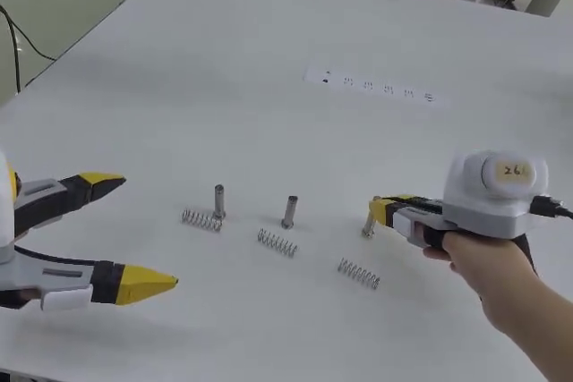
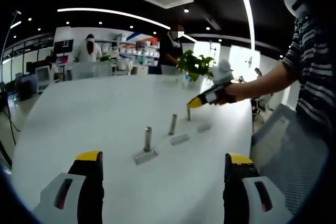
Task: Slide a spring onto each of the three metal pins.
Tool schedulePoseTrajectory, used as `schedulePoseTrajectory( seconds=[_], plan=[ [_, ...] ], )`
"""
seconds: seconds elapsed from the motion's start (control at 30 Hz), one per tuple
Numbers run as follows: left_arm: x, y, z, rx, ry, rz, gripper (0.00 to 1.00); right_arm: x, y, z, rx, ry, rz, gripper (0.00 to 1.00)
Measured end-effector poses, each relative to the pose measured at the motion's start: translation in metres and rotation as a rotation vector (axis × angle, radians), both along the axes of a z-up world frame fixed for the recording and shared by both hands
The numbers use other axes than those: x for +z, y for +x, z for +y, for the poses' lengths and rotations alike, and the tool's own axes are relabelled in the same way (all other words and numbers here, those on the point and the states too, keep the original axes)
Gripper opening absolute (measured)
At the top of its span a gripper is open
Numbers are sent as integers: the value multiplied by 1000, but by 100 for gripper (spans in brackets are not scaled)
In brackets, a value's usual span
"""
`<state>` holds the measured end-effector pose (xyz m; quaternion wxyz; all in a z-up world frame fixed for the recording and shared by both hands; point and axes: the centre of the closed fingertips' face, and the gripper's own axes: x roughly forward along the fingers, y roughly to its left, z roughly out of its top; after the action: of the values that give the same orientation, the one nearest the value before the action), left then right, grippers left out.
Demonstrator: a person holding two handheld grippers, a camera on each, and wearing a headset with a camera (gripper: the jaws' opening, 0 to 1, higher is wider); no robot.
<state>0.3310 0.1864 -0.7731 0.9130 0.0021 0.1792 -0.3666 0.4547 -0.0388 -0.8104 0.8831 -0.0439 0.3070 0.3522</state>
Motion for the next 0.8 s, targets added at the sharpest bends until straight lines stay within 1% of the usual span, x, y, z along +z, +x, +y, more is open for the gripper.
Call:
schedulePoseTrajectory(
  seconds=[0.03, 0.13, 0.3, 0.6, 0.8],
  plan=[
    [0, 0, 0, 0, 1, -2, 93, 0, -1, -1, 4, -7, -6, 5],
    [0, 0, 1, 1, 0, -1, 93, -1, -2, -1, 10, 1, -8, 6],
    [1, 1, 3, 3, 1, -4, 93, -2, -4, -3, 26, -26, -18, 6],
    [2, -1, 1, 1, -2, -2, 92, -3, -12, -4, 50, -46, -32, 6],
    [2, -3, 1, 5, -4, -6, 93, -3, -13, -3, 62, -60, -42, 6]
  ],
)
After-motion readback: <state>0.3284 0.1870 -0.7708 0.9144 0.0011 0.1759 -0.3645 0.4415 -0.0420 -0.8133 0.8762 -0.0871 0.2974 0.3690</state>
